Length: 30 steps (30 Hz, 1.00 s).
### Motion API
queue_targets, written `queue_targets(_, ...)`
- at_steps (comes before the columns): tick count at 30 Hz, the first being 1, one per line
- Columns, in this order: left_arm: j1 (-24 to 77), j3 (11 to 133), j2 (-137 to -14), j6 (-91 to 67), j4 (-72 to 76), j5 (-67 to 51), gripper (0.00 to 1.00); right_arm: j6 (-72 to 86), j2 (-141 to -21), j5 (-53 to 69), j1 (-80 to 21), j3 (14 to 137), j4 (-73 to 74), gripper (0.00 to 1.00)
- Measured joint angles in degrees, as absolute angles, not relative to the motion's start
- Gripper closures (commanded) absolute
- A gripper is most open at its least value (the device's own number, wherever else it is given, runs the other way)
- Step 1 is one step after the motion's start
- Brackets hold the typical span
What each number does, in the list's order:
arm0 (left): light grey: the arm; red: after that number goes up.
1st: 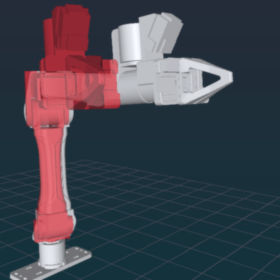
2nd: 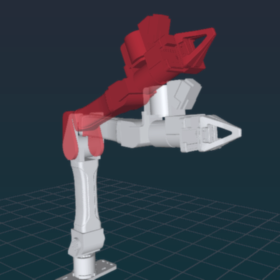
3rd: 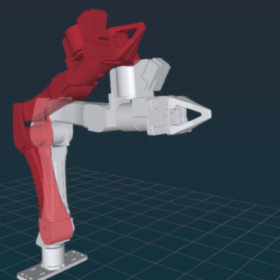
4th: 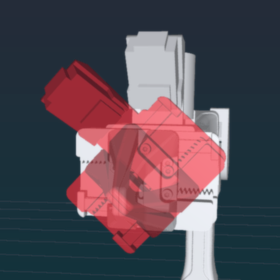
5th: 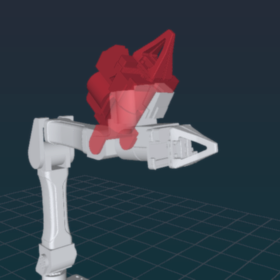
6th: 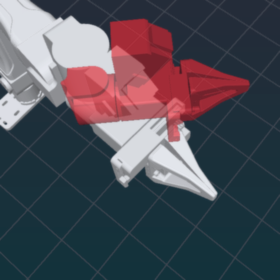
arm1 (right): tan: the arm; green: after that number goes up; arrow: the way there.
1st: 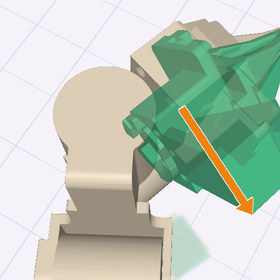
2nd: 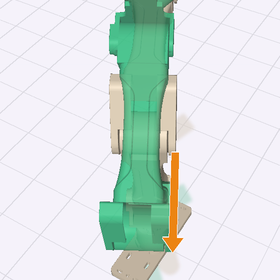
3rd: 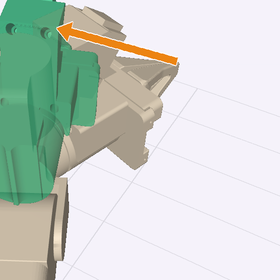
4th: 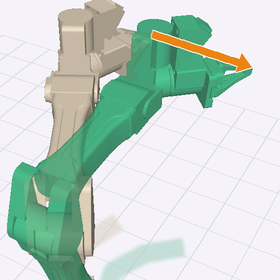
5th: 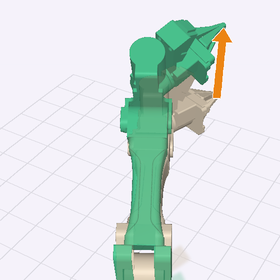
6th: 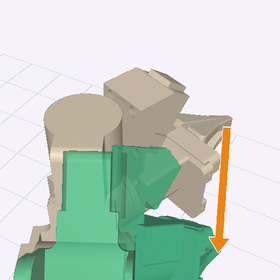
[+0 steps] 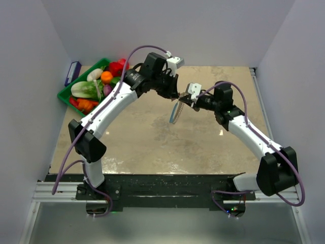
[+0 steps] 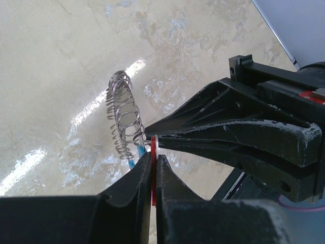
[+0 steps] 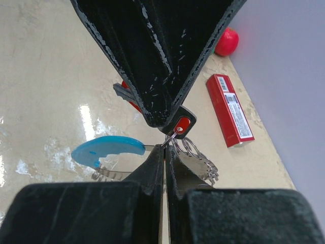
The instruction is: Remove the keys from the keyring
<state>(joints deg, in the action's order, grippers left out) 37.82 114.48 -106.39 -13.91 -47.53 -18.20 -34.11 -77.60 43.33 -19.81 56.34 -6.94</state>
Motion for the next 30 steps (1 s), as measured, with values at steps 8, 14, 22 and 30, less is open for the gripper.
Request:
queue_targets(8, 37.8, 114.4, -105.1, -13.8, -47.2, -18.2, 1.0, -34.0, -77.6, 43.3, -19.7, 56.3, -5.3, 0.82)
queue_targets(14, 37.8, 114.4, -104.6, -13.8, -47.1, -18.2, 1.0, -32.8, -77.6, 43.6, -19.5, 56.2, -5.3, 0.8)
queue_targets(22, 37.8, 114.4, -104.6, -13.7, -47.0, -18.2, 1.0, -29.5, -77.6, 45.3, -19.4, 55.7, -7.3, 0.82)
queue_targets(30, 37.8, 114.4, -104.6, -13.7, -46.8, -18.2, 1.0, -28.1, -76.8, 45.1, -19.3, 54.8, -8.5, 0.83)
